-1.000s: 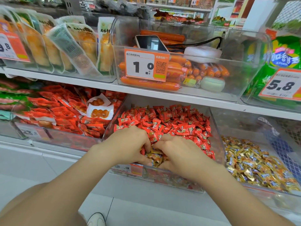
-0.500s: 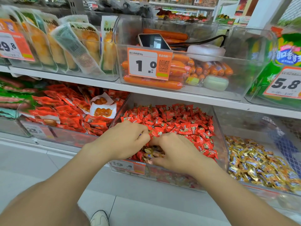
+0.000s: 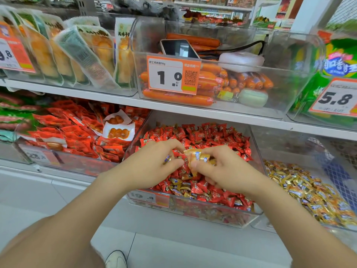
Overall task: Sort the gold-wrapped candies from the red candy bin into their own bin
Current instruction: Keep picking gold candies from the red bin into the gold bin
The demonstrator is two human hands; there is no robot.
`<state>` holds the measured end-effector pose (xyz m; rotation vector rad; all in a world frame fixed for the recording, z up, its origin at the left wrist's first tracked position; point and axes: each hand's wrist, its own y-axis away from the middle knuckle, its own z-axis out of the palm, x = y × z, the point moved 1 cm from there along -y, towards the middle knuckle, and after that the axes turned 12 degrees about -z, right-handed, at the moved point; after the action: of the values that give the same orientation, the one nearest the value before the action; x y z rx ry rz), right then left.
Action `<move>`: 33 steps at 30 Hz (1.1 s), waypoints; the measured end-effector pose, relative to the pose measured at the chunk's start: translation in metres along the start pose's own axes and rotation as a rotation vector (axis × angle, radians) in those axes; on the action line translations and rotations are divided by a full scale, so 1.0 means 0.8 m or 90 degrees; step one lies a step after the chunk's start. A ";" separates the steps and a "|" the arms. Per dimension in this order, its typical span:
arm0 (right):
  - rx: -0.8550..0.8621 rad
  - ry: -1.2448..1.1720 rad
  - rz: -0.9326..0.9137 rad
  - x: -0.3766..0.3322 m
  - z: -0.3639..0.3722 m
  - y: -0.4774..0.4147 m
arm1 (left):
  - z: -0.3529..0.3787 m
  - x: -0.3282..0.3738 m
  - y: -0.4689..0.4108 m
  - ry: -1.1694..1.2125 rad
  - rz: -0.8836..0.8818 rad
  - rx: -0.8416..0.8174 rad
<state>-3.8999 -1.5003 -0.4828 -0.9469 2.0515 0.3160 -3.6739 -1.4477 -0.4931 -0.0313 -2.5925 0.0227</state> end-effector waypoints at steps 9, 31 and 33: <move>0.140 -0.292 0.027 -0.011 -0.010 0.025 | 0.026 0.058 -0.003 0.387 -0.111 -0.050; 0.190 0.251 0.235 0.173 -0.170 0.235 | 0.212 0.318 -0.098 0.076 0.009 -0.044; 0.217 0.238 0.216 0.170 -0.174 0.241 | 0.240 0.325 -0.119 0.017 -0.003 -0.111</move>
<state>-4.1703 -1.5105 -0.5229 -0.4708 2.5108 -0.0443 -3.9977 -1.5378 -0.5195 -0.0874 -2.5606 -0.2035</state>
